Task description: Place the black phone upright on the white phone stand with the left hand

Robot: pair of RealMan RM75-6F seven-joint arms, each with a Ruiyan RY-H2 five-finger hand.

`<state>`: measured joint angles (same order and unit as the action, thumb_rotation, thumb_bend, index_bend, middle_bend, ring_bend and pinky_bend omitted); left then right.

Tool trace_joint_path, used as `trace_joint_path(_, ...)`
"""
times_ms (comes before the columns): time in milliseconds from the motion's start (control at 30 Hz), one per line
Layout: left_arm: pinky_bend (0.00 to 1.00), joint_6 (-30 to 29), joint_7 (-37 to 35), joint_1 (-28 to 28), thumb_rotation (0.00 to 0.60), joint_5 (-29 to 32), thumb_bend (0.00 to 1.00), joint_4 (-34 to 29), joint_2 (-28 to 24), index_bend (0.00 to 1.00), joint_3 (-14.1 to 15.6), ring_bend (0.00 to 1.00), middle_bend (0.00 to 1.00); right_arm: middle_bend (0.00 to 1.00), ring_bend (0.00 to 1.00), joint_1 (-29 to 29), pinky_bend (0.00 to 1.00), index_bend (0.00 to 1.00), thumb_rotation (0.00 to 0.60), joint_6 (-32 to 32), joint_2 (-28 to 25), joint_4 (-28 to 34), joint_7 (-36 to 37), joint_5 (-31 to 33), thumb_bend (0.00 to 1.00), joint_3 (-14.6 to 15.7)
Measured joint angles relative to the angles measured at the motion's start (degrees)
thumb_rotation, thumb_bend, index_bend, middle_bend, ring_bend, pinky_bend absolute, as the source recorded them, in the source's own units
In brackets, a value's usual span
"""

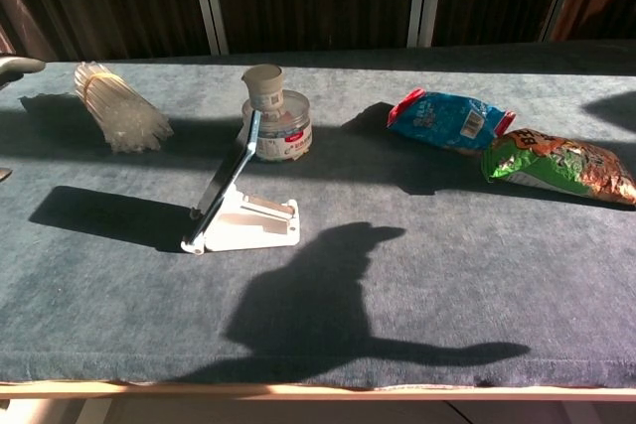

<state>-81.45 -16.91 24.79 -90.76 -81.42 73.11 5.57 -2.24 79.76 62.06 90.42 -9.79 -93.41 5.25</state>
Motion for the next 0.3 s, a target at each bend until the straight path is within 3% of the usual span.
trace_joint_path(167,0.0,-3.12,14.25,-6.36,0.6,3.72,0.36,-6.13,-3.69,0.0,1.35,0.0,0.0,0.0,0.0,0.02,0.0,0.0,0.6,-0.05,0.44,0.38,-0.95,0.05,0.11,-0.04)
trace_joint_path(300,0.0,-4.92,19.42,-9.85,0.6,4.89,0.36,-8.45,-4.2,0.0,1.07,0.0,0.0,0.0,0.0,-0.03,0.0,0.0,0.6,-0.06,0.4,0.26,-0.79,0.03,0.11,-0.06)
